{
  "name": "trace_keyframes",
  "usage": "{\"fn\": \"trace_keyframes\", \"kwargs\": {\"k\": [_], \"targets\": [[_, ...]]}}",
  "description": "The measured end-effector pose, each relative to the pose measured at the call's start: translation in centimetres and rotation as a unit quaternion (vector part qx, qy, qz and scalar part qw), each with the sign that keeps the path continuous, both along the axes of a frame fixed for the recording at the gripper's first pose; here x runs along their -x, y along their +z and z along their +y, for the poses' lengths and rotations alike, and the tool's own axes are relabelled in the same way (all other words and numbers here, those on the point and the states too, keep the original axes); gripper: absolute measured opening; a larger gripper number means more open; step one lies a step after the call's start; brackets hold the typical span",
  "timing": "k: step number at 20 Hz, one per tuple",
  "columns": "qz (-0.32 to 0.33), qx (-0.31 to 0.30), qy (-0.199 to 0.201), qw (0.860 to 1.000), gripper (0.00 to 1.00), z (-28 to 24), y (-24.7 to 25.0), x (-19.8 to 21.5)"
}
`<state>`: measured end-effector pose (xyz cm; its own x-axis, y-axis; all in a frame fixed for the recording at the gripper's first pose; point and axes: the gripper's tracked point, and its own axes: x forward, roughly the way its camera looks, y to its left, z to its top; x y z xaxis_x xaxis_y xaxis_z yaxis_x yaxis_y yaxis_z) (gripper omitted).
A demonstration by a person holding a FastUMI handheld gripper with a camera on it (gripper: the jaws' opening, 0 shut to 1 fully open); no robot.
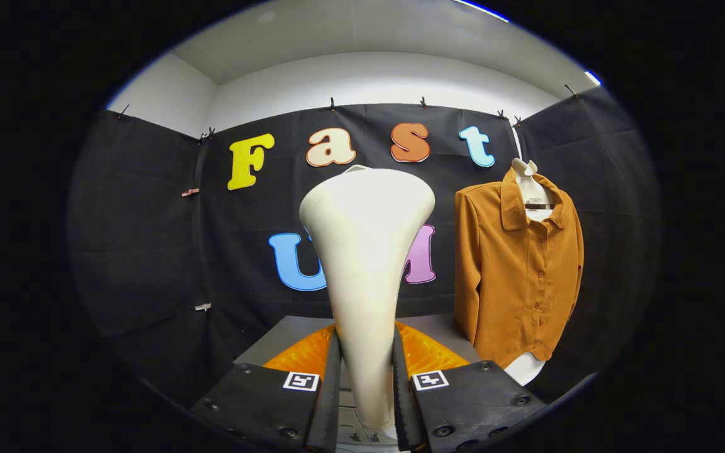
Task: Iron the clothes twice with a garment steamer, once on the left side and once on the right side.
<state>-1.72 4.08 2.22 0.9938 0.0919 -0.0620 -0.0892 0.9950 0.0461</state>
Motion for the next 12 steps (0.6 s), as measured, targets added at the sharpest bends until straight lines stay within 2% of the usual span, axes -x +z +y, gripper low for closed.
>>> {"fn": "trace_keyframes", "kwargs": {"k": [12], "targets": [[-0.003,0.0,0.001,1.0,0.39,0.24,0.16,0.19]]}}
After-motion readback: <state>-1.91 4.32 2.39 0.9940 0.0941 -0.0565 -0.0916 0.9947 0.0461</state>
